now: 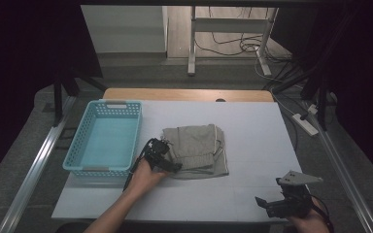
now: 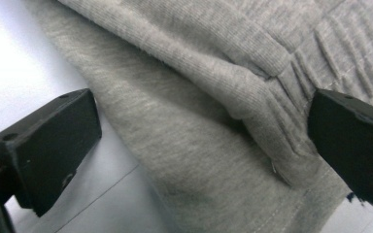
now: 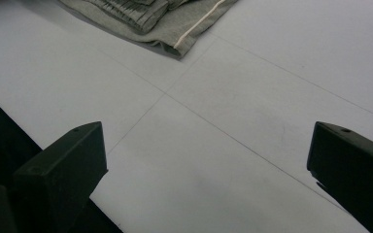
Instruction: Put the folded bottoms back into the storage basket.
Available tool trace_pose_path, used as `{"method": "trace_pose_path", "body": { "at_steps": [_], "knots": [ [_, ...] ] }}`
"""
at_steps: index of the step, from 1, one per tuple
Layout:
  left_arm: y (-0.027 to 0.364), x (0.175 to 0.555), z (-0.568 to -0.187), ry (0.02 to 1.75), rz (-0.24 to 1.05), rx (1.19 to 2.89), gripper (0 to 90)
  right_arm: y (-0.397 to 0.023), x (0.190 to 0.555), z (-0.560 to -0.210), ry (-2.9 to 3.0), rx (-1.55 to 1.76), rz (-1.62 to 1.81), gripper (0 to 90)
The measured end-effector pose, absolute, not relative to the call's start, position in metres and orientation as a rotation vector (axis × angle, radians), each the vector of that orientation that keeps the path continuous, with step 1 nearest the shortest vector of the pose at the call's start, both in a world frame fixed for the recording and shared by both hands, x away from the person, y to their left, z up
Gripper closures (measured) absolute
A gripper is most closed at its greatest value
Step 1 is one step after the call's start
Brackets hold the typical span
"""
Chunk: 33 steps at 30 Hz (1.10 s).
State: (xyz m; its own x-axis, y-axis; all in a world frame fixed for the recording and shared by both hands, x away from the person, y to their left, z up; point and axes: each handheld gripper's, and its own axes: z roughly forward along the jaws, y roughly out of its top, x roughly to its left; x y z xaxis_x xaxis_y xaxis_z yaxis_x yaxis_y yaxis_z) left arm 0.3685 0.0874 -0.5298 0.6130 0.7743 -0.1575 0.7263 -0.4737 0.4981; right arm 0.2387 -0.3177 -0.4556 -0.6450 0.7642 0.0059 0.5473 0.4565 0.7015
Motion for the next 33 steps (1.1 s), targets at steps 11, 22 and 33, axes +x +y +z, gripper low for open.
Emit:
{"method": "trace_pose_path", "body": {
  "at_steps": [11, 22, 33],
  "knots": [
    [0.085, 0.36, -0.521, 1.107, -0.005, 2.302, 42.6, -0.315, 0.238, -0.456, 2.414, 1.105, 0.957, 1.2],
    [0.078, 0.356, -0.515, 1.056, 0.017, 2.345, 68.3, -0.314, 0.238, -0.456, 2.417, 1.091, 0.949, 1.2],
    [0.082, 0.356, -0.519, 1.04, 0.009, 2.312, 66.4, -0.312, 0.238, -0.454, 2.399, 1.053, 0.967, 1.1]
  ]
}}
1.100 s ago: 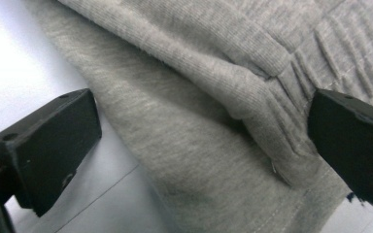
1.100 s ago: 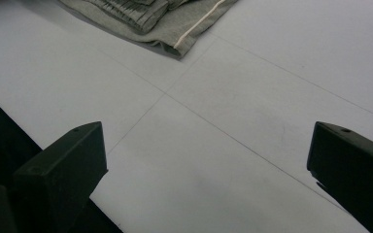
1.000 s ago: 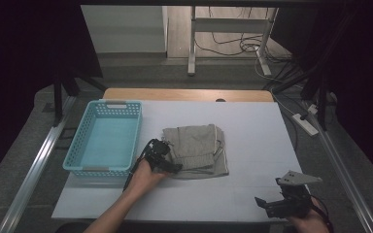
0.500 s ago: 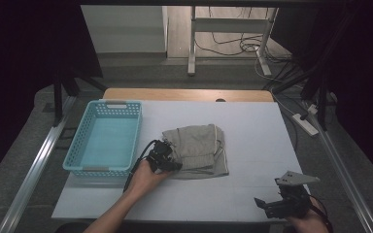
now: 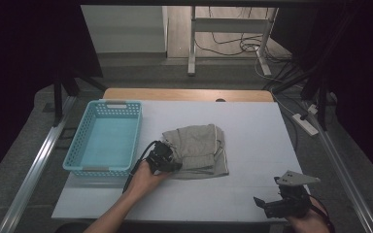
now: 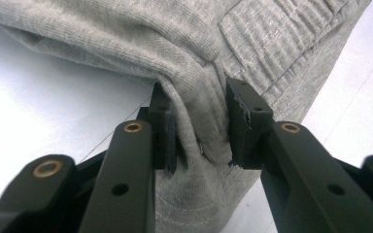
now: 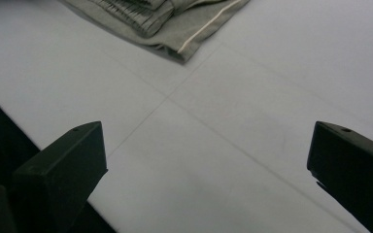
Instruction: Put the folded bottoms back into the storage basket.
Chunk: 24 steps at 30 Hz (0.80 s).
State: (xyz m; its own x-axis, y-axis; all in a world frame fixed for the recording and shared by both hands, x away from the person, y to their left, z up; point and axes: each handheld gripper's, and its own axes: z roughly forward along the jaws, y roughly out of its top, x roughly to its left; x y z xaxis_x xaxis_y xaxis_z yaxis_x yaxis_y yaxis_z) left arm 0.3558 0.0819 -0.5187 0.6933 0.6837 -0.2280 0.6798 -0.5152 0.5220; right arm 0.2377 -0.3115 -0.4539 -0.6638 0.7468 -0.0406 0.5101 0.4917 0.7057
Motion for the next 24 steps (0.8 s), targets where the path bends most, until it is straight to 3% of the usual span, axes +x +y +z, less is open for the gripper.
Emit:
{"method": "trace_pose_path", "body": {
  "at_steps": [13, 24],
  "knots": [
    [0.081, 0.355, -0.519, 1.023, 0.03, 2.322, 64.7, -0.291, 0.246, -0.442, 2.452, 1.035, 1.22, 1.1],
    [0.08, 0.354, -0.519, 1.03, 0.04, 2.321, 63.8, -0.274, 0.26, -0.439, 2.467, 0.995, 1.193, 1.0]
  ]
}}
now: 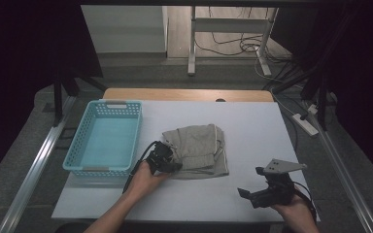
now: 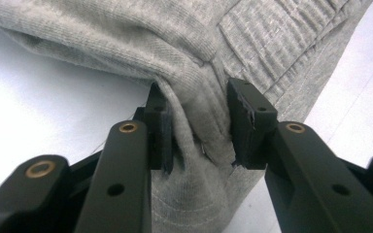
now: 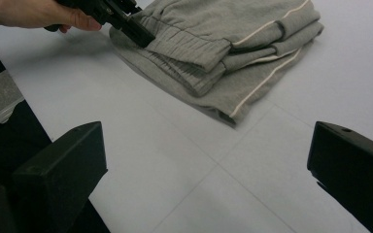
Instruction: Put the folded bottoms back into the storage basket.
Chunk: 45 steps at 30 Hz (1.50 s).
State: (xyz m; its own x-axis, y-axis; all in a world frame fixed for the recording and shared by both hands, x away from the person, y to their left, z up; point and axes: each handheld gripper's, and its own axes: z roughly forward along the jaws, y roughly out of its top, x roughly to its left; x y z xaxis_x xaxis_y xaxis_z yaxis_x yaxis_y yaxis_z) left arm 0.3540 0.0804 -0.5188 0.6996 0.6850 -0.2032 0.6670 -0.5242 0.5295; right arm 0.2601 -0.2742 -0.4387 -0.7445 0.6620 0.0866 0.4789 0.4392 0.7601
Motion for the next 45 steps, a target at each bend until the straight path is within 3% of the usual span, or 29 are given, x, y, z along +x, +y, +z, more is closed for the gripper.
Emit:
{"method": "trace_pose_path", "body": {
  "at_steps": [45],
  "knots": [
    [0.08, 0.354, -0.519, 0.991, 0.062, 2.341, 60.1, -0.214, 0.386, -0.451, 2.501, 1.042, 1.146, 0.0]
  ]
}}
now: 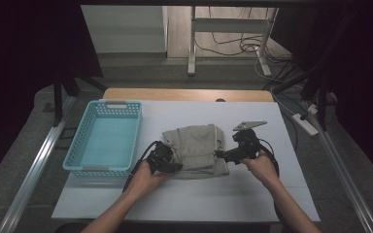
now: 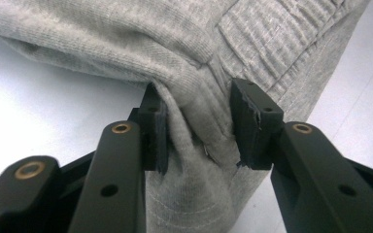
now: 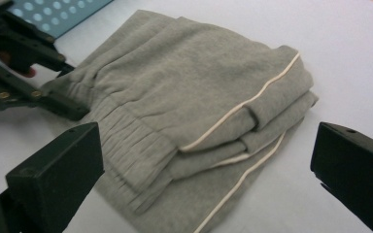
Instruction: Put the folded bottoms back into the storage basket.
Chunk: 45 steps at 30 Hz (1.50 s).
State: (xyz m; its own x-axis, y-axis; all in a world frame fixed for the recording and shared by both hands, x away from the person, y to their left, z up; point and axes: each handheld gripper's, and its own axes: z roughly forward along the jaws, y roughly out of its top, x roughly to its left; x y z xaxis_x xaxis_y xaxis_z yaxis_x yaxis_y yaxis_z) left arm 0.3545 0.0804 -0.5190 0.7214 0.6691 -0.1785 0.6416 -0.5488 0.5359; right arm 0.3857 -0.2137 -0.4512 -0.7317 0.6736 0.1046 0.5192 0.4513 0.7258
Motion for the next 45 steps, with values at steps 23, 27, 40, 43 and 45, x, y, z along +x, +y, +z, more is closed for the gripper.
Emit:
{"method": "trace_pose_path", "body": {
  "at_steps": [23, 27, 40, 43, 45],
  "knots": [
    [0.08, 0.355, -0.519, 1.001, 0.05, 2.338, 59.4, -0.176, 0.45, -0.47, 2.49, 1.127, 0.884, 0.0],
    [0.081, 0.355, -0.519, 0.999, 0.046, 2.336, 59.3, -0.177, 0.461, -0.473, 2.478, 1.169, 0.876, 0.0],
    [0.082, 0.357, -0.52, 1.006, 0.028, 2.329, 58.7, -0.179, 0.49, -0.48, 2.445, 1.188, 0.812, 0.0],
    [0.082, 0.357, -0.52, 1.007, 0.021, 2.326, 58.5, -0.178, 0.497, -0.484, 2.433, 1.217, 0.814, 0.0],
    [0.082, 0.357, -0.52, 1.006, 0.02, 2.326, 58.4, -0.178, 0.5, -0.489, 2.437, 1.221, 0.799, 0.0]
  ]
}}
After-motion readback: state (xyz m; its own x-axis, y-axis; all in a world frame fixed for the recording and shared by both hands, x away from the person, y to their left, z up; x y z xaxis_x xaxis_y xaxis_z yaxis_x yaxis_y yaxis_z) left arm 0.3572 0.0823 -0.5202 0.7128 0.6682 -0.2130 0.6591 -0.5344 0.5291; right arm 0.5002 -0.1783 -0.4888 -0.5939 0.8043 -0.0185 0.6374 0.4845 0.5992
